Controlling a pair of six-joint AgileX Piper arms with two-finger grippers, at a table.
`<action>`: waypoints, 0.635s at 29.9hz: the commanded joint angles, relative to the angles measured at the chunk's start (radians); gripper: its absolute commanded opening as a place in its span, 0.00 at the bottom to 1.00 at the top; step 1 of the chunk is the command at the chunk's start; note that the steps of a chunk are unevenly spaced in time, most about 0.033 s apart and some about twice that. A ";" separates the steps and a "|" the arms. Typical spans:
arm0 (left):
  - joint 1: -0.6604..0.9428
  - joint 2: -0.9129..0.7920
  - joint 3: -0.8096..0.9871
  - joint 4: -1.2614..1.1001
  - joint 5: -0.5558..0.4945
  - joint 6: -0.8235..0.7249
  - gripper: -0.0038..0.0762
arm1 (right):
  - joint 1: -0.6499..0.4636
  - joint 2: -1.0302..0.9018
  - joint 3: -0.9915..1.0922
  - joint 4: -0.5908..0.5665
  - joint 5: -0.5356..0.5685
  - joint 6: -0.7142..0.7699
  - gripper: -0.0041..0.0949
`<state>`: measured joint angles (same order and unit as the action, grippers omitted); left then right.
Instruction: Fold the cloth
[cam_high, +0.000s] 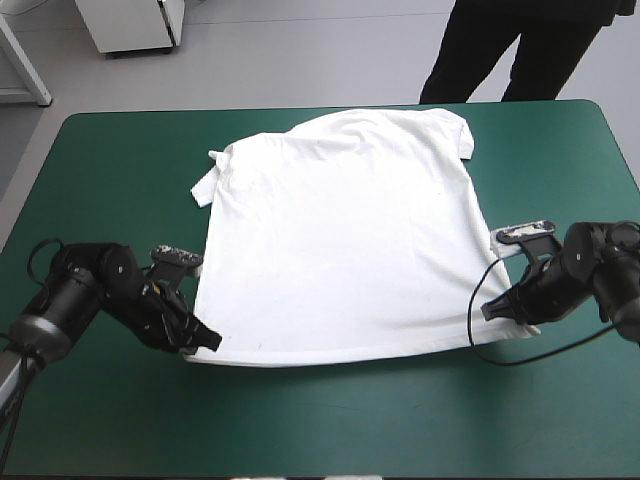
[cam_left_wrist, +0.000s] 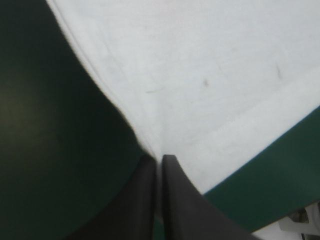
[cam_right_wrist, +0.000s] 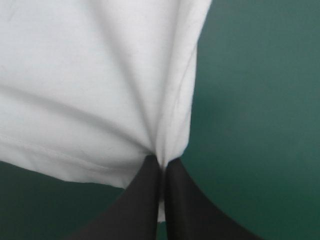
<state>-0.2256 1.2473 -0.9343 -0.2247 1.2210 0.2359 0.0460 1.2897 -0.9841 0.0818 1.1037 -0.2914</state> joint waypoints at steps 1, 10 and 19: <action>-0.027 -0.104 0.073 -0.013 0.044 -0.016 0.02 | 0.052 -0.116 0.069 -0.014 0.008 0.001 0.03; -0.031 -0.195 0.176 0.024 0.065 -0.044 0.02 | 0.148 -0.237 0.284 -0.052 0.093 0.064 0.03; -0.031 -0.195 0.218 -0.030 0.067 -0.050 0.02 | 0.149 -0.253 0.337 -0.082 0.070 0.120 0.03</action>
<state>-0.2489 1.0687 -0.7033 -0.2131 1.2199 0.1915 0.1952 1.0495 -0.6290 0.0224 1.1689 -0.1872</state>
